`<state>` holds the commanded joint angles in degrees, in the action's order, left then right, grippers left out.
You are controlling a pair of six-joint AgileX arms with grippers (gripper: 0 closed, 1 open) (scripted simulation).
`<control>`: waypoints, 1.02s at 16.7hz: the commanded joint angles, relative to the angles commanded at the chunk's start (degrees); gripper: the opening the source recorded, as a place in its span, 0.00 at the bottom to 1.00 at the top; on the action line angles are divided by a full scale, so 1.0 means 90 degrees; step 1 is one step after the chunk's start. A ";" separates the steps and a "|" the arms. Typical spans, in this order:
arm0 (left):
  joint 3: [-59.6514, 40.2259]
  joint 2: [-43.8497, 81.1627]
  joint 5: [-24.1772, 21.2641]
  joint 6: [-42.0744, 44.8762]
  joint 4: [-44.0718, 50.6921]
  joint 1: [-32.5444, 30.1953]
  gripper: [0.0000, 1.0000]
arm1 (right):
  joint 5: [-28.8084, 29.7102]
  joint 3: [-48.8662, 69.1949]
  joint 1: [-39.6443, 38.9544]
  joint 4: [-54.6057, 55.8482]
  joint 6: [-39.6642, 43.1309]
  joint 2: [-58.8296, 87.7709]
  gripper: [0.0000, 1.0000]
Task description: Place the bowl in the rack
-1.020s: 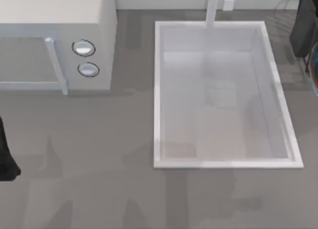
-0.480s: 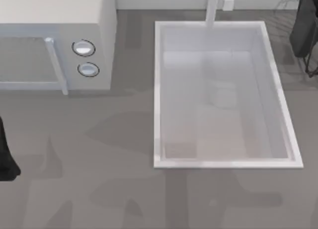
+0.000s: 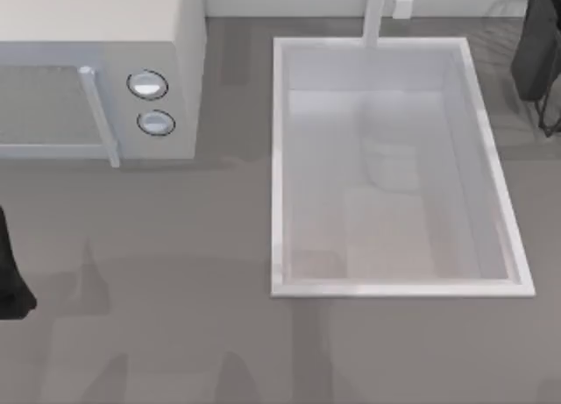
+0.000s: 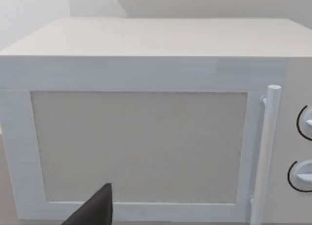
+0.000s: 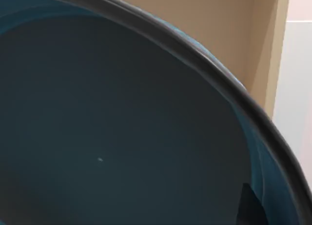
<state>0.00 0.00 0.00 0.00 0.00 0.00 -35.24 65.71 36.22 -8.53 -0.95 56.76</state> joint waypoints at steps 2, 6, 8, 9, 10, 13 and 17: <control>0.0000 0.0000 0.0000 0.0000 0.0000 0.0000 1.00 | -0.0006 -0.0003 0.0006 0.0011 0.0000 -0.0007 0.00; 0.0000 0.0000 0.0000 0.0000 0.0000 0.0000 1.00 | 0.0026 0.0023 -0.0054 0.0082 -0.0006 0.0095 0.00; 0.0000 0.0000 0.0000 0.0000 0.0000 0.0000 1.00 | 0.0124 0.0009 -0.0179 0.0433 -0.0004 0.0437 0.00; 0.0000 0.0000 0.0000 0.0000 0.0000 0.0000 1.00 | 0.0205 -0.0010 -0.0267 0.0707 -0.0004 0.0702 0.00; 0.0000 0.0000 0.0000 0.0000 0.0000 0.0000 1.00 | 0.0308 -0.0043 -0.0371 0.1039 -0.0004 0.1020 0.00; 0.0000 0.0000 0.0000 0.0000 0.0000 0.0000 1.00 | 0.0724 -0.0235 -0.0753 0.2327 -0.0003 0.2170 0.00; 0.0000 0.0000 0.0000 0.0000 0.0000 0.0000 1.00 | 0.1386 -0.0622 -0.1356 0.4373 0.0000 0.3733 0.00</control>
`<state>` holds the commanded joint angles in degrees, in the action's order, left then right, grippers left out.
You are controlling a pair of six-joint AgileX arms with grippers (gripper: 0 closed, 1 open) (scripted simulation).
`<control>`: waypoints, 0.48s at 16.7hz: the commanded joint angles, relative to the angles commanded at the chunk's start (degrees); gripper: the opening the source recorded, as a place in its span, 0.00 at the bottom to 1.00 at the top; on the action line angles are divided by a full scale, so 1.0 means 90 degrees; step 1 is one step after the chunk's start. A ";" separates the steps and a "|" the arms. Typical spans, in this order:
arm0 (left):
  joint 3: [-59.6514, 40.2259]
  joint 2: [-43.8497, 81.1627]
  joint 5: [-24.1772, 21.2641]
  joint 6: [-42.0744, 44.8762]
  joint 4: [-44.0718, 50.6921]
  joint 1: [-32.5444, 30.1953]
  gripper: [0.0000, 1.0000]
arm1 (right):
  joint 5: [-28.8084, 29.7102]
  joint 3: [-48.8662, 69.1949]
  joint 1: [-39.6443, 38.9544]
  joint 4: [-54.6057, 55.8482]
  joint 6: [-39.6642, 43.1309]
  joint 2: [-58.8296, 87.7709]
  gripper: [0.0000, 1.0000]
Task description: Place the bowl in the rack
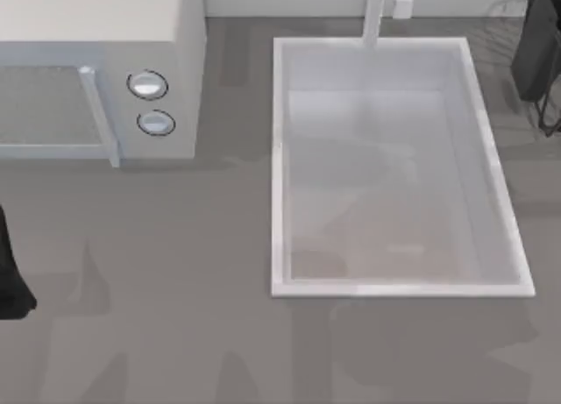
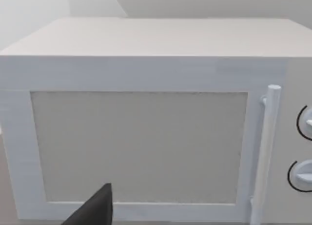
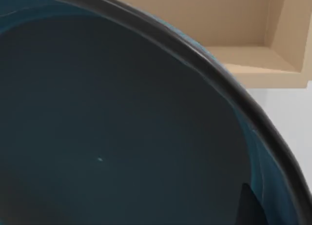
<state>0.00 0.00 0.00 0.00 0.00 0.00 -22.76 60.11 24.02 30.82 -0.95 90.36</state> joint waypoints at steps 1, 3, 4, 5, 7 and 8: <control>0.0000 0.0000 0.0000 0.0000 0.0000 0.0000 1.00 | 0.0161 -0.0096 -0.0149 0.0456 0.0001 0.0336 0.00; 0.0000 0.0000 0.0000 0.0000 0.0000 0.0000 1.00 | 0.0453 -0.0267 -0.0422 0.1179 0.0002 0.0894 0.00; 0.0000 0.0000 0.0000 0.0000 0.0000 0.0000 1.00 | 0.0572 -0.0336 -0.0533 0.1438 0.0002 0.1102 0.00; 0.0000 0.0000 0.0000 0.0000 0.0000 0.0000 1.00 | 0.0668 -0.0392 -0.0624 0.1633 0.0002 0.1257 0.00; 0.0000 0.0000 0.0000 0.0000 0.0000 0.0000 1.00 | 0.0764 -0.0449 -0.0715 0.1814 0.0002 0.1399 0.00; 0.0000 0.0000 0.0000 0.0000 0.0000 0.0000 1.00 | 0.0764 -0.0449 -0.0716 0.1815 0.0002 0.1400 0.00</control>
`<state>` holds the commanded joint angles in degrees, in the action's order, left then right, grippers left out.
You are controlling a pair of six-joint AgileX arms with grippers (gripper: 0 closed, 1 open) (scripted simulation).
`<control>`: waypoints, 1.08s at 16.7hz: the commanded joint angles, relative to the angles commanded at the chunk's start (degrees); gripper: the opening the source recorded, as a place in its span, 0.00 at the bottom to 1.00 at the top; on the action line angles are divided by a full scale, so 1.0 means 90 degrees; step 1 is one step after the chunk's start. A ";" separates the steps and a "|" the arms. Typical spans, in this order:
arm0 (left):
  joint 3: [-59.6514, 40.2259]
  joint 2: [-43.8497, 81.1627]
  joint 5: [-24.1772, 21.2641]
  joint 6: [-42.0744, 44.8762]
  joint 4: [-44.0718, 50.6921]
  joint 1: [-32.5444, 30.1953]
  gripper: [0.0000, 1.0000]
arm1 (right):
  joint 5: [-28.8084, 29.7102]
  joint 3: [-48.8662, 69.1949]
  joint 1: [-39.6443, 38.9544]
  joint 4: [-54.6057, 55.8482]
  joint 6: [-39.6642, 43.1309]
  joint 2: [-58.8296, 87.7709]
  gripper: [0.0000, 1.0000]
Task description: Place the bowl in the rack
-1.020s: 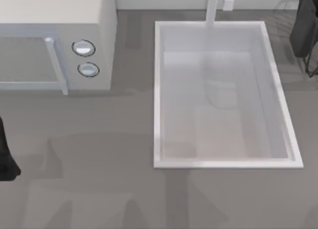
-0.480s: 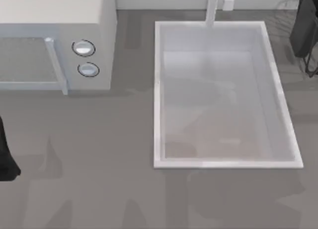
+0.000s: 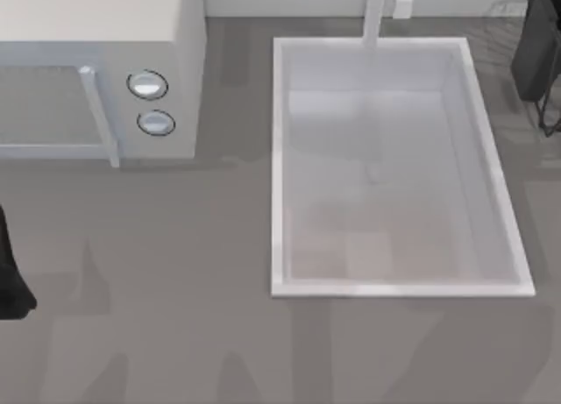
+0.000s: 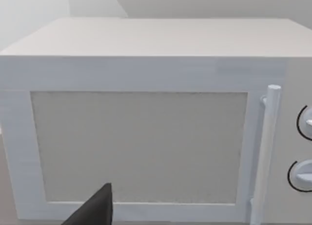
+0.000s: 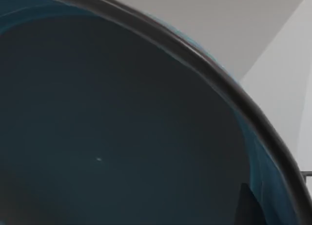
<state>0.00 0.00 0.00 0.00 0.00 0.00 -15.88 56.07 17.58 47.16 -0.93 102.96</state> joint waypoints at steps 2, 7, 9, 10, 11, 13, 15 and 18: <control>0.0000 0.0000 0.0000 0.0000 0.0000 0.0000 1.00 | 0.0000 0.0000 0.0000 0.0000 0.0000 0.0000 0.00; 0.0000 0.0000 0.0000 0.0000 0.0000 0.0000 1.00 | 0.0000 0.0000 0.0000 0.0000 0.0000 0.0000 0.30; 0.0000 0.0000 0.0000 0.0000 0.0000 0.0000 1.00 | 0.0000 0.0000 0.0000 0.0000 0.0000 0.0000 0.45; 0.0000 0.0000 0.0000 0.0000 0.0000 0.0000 1.00 | 0.0000 0.0000 0.0000 0.0000 0.0000 0.0000 0.53; 0.0000 0.0000 0.0000 0.0000 0.0000 0.0000 1.00 | 0.0000 0.0000 0.0000 0.0000 0.0000 0.0000 0.60; 0.0000 0.0000 0.0000 0.0000 0.0000 0.0000 1.00 | 0.0000 0.0000 0.0000 0.0000 0.0000 0.0000 0.75; 0.0000 0.0000 0.0000 0.0000 0.0000 0.0000 1.00 | 0.0000 0.0000 0.0000 0.0000 0.0000 0.0000 0.90; 0.0000 0.0000 0.0000 0.0000 0.0000 0.0000 1.00 | 0.0000 0.0000 0.0000 0.0000 0.0000 0.0000 1.00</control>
